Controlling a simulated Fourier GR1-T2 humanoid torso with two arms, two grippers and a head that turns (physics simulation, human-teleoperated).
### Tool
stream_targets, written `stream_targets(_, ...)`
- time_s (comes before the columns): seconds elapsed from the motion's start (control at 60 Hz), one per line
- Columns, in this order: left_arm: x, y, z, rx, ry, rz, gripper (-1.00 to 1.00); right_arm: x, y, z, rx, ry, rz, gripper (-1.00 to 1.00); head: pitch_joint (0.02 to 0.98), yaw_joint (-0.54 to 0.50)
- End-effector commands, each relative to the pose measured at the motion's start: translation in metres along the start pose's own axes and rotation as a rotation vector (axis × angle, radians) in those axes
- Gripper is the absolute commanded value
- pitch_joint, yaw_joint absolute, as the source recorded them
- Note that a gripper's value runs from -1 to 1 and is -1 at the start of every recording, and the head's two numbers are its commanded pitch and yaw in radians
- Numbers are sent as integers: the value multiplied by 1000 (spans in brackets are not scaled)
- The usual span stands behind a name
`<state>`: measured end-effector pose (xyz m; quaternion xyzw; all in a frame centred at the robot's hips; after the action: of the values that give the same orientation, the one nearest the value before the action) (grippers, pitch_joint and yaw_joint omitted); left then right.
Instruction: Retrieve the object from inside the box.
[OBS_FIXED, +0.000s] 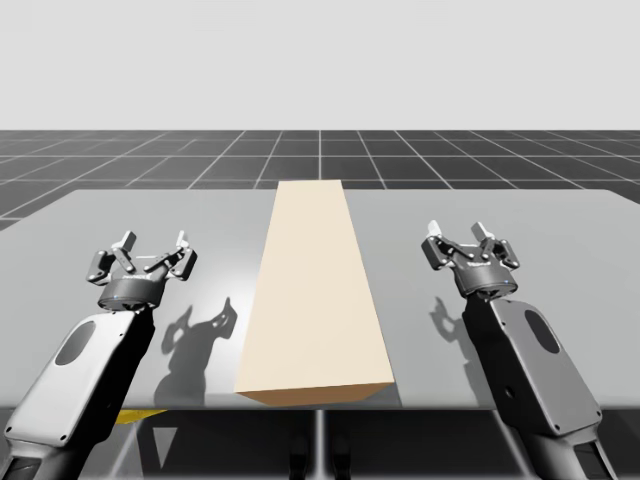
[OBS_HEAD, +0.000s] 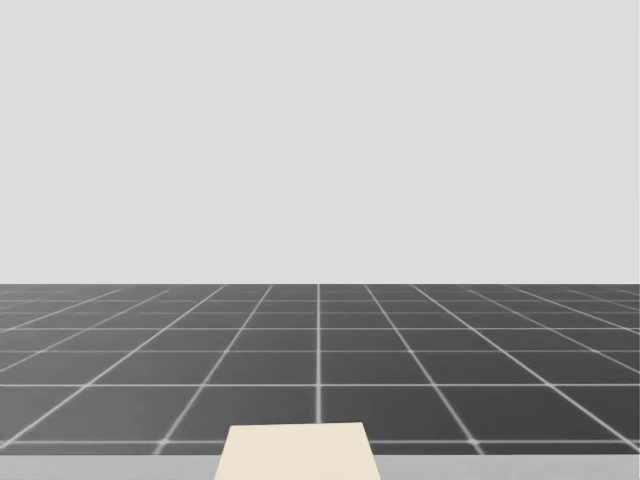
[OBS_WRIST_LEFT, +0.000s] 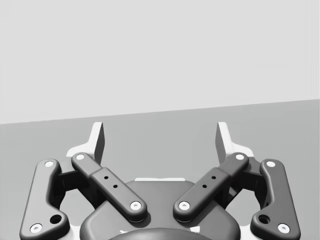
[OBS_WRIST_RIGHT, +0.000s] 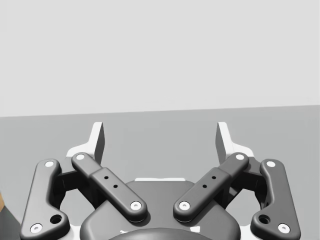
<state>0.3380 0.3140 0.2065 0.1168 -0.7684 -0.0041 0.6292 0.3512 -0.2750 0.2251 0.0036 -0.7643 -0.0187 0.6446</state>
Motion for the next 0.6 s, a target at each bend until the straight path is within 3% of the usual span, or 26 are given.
stream_targets(0.017, 0, -1, 0, -1, 0, -7, -1000, -1, 3, 2, -6, 6, -8, -1000, 48, -3)
stream_targets(0.083, -1, -1, -1, -11, 19, 3, -1000, -3, 4, 1, 19, 21, -13, -1000, 47, -3)
stream_targets(0.15, -5, -1, -2, -62, 108, 11, -1000, -6, 4, 1, 66, 87, 0, -1000, 47, -4)
stream_targets(0.167, -8, -1, -2, -76, 153, 4, -1000, -7, 4, 1, 87, 113, -3, -1000, 47, -4)
stream_targets(0.217, -13, -3, -1, -124, 211, -31, -1000, -11, 3, 1, 125, 167, -12, -1000, 48, -5)
stream_targets(0.25, -15, -5, 1, -182, 257, -24, -1000, -13, 4, 2, 178, 202, 7, -1000, 48, -5)
stream_targets(0.35, -18, -17, 10, -345, 318, -50, -1000, -17, 7, 5, 280, 252, 17, -1000, 49, -7)
stream_targets(0.4, -18, -26, 18, -455, 314, -74, -1000, -20, 9, 6, 325, 239, 53, -1000, 48, -8)
stream_targets(0.45, -16, -32, 26, -553, 290, -84, -1000, -20, 11, 9, 391, 237, 56, -1000, 48, -9)
stream_targets(0.483, -14, -37, 33, -637, 267, -102, -1000, -21, 13, 12, 424, 217, 83, -1000, 46, -9)
stream_targets(0.533, -14, -44, 43, -730, 243, -137, -1000, -21, 17, 17, 493, 220, 80, -1000, 45, -11)
stream_targets(0.6, -15, -53, 54, -837, 217, -183, -1000, -21, 22, 22, 559, 181, 107, -1000, 44, -15)
